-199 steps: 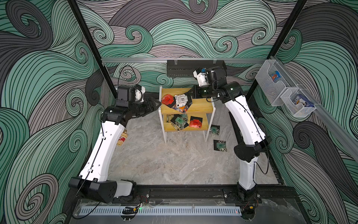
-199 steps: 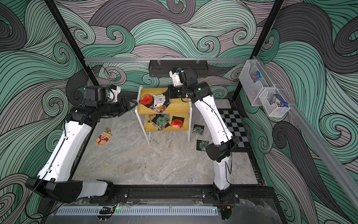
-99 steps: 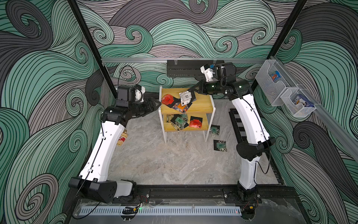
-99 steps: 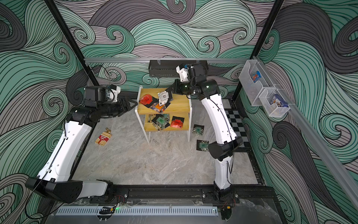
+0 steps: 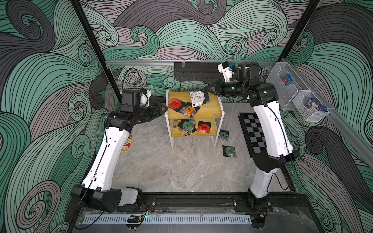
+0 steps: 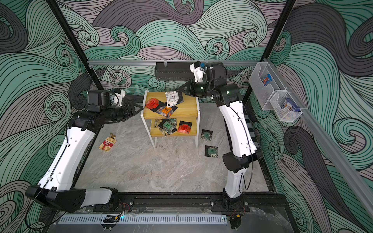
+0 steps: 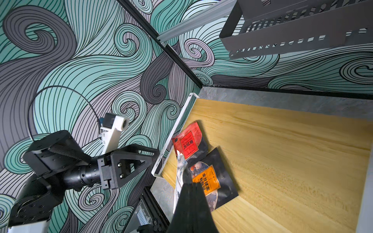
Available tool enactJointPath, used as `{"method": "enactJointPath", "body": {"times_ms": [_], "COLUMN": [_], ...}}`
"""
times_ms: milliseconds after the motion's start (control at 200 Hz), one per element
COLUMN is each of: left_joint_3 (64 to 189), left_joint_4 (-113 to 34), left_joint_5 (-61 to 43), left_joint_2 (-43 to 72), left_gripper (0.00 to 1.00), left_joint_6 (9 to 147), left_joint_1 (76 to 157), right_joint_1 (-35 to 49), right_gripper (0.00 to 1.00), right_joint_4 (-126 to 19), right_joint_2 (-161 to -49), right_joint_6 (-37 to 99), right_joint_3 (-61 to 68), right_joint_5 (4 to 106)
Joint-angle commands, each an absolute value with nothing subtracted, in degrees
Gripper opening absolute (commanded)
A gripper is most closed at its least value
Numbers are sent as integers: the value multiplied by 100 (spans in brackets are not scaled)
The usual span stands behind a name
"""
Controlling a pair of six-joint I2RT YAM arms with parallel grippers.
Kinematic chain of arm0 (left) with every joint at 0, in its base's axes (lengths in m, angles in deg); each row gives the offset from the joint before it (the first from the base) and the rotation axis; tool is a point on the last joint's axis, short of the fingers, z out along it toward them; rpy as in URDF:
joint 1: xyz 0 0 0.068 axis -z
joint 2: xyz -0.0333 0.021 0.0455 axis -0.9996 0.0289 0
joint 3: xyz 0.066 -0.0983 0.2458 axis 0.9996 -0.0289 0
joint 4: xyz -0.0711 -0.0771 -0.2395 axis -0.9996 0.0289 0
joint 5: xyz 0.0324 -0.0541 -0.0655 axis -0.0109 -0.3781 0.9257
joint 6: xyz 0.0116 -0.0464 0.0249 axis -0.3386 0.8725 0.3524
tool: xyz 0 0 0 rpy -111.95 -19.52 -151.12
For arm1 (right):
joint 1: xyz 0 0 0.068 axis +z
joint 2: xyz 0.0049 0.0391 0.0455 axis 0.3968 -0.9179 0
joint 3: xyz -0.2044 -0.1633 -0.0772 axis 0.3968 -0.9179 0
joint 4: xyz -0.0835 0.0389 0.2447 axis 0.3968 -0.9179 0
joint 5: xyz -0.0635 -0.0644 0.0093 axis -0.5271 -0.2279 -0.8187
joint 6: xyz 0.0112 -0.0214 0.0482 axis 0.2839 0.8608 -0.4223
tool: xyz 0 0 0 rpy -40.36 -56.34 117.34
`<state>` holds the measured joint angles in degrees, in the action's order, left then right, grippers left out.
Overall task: Remove the tea bags from the shelf
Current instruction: Pick up the tea bag from the shelf, then place the tea bag at the center of the board.
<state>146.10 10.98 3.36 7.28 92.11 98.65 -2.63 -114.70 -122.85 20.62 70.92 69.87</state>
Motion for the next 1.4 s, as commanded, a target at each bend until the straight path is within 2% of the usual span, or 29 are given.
{"method": "enactJointPath", "body": {"times_ms": [0, 675, 971, 1396], "left_joint_3": [14556, 13756, 12979, 11848], "left_joint_4": [1019, 972, 996, 825], "left_joint_5": [485, 797, 430, 206], "left_joint_2": [518, -174, -643, -1044], "left_gripper": [66, 68, 68, 67], "left_joint_6": [9184, 9271, 9226, 9297], "left_joint_1": [9870, 9875, 9880, 9881], "right_joint_1": [-338, -921, -1315, -1424], "right_gripper": [0, 0, 0, 0], "right_joint_4": [-11290, -10127, -9812, -9317], "right_joint_2": [-11937, -9036, -7854, -6920], "right_joint_6": [2064, 1947, 1860, 1685], "right_joint_3": [6765, 2466, 484, -2055], "right_joint_5": [7143, 7403, 7447, 7192]}}
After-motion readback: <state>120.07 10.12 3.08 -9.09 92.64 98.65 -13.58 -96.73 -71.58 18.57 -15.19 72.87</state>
